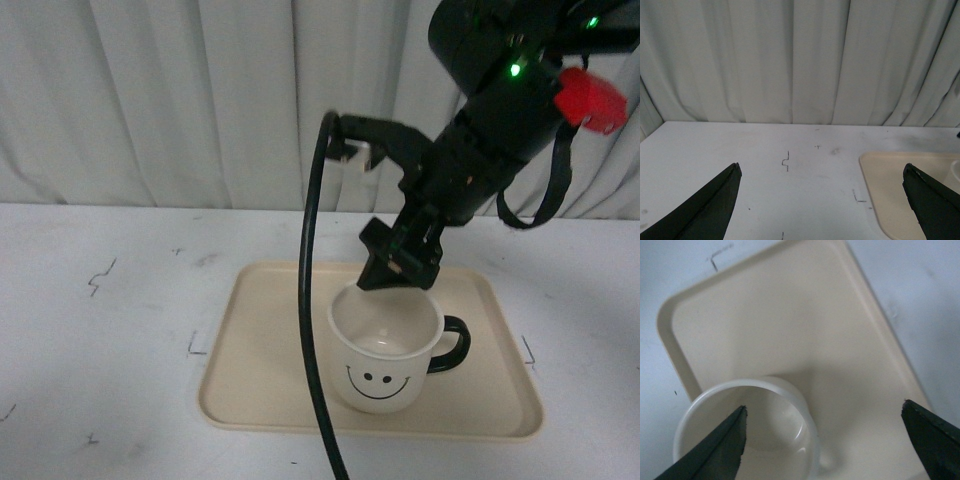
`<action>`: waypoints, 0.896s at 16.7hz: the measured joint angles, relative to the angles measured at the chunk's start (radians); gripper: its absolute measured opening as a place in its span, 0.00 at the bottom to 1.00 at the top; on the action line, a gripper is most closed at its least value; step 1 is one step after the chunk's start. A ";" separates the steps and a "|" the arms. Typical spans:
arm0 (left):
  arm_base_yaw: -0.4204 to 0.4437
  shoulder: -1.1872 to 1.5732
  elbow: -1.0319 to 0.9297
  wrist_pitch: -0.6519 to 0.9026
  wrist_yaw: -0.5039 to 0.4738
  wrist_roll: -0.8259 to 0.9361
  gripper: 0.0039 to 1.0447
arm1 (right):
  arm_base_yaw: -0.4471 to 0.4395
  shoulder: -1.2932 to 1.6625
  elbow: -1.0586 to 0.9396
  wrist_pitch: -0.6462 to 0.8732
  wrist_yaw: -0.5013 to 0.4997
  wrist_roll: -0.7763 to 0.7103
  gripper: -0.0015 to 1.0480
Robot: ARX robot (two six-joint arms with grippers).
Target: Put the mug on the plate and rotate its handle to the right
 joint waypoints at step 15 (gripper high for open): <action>0.000 0.000 0.000 0.000 0.000 0.000 0.94 | -0.205 -0.821 -1.466 1.802 0.453 0.715 0.02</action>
